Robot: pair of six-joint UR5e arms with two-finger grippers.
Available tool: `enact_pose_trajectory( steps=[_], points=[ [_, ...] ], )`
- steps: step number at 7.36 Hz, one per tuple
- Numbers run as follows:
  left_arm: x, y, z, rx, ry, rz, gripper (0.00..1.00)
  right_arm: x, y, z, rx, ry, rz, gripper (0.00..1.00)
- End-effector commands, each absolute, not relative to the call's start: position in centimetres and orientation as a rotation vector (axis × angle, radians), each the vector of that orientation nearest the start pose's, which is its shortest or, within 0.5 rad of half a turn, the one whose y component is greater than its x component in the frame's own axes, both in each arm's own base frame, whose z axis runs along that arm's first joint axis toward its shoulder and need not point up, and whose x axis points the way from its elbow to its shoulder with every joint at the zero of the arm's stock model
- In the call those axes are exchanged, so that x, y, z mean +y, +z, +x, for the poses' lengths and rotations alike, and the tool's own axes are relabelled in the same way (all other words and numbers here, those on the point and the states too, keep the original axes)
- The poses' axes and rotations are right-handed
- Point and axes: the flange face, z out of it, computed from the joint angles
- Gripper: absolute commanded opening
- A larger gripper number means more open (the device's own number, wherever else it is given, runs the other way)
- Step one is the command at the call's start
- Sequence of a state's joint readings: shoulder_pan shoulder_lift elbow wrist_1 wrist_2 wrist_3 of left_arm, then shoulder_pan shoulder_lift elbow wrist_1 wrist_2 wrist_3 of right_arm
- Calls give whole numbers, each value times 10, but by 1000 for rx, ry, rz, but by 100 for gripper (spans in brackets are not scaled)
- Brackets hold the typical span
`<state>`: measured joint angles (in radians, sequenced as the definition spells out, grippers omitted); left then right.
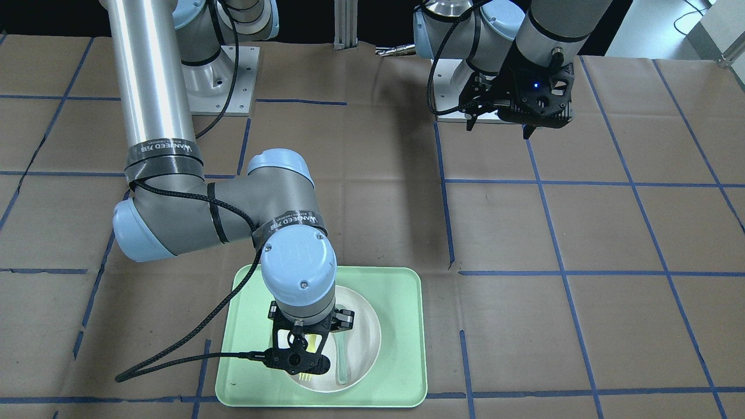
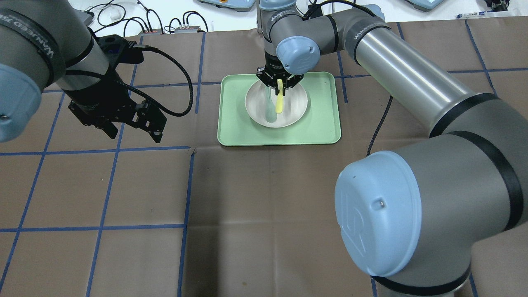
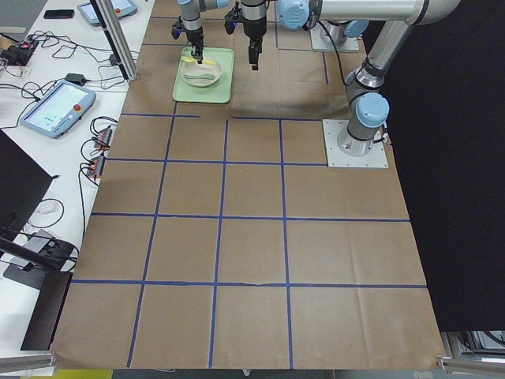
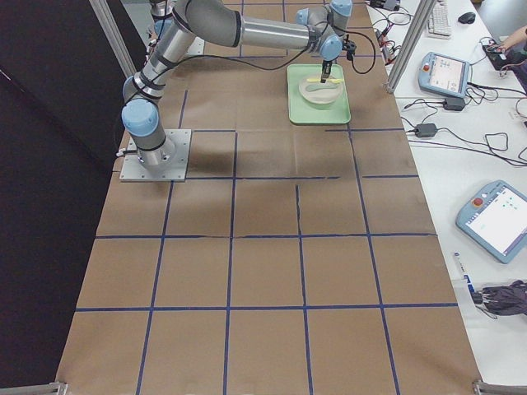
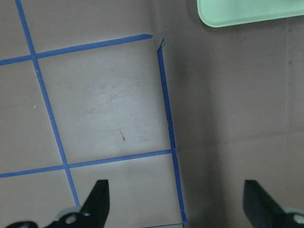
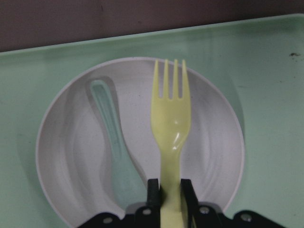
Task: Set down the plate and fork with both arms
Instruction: 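Lift the yellow fork and lower it onto the tray beside the plate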
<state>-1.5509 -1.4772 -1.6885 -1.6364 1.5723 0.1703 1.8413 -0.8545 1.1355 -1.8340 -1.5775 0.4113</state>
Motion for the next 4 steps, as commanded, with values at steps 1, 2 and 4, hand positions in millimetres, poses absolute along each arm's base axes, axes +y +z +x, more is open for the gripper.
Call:
enact_pose_trajectory(
  steps=[1,2,4],
  points=[
    [-445,468,-124,3137,142,236,100,-685,281,295,3164,43,158,4],
    [-445,468,-124,3137,142,236,100,-683,276,256,3163,82,145,3],
    [-445,468,-124,3137,142,236,100,-672,260,195,3154,126,111,3]
  ],
)
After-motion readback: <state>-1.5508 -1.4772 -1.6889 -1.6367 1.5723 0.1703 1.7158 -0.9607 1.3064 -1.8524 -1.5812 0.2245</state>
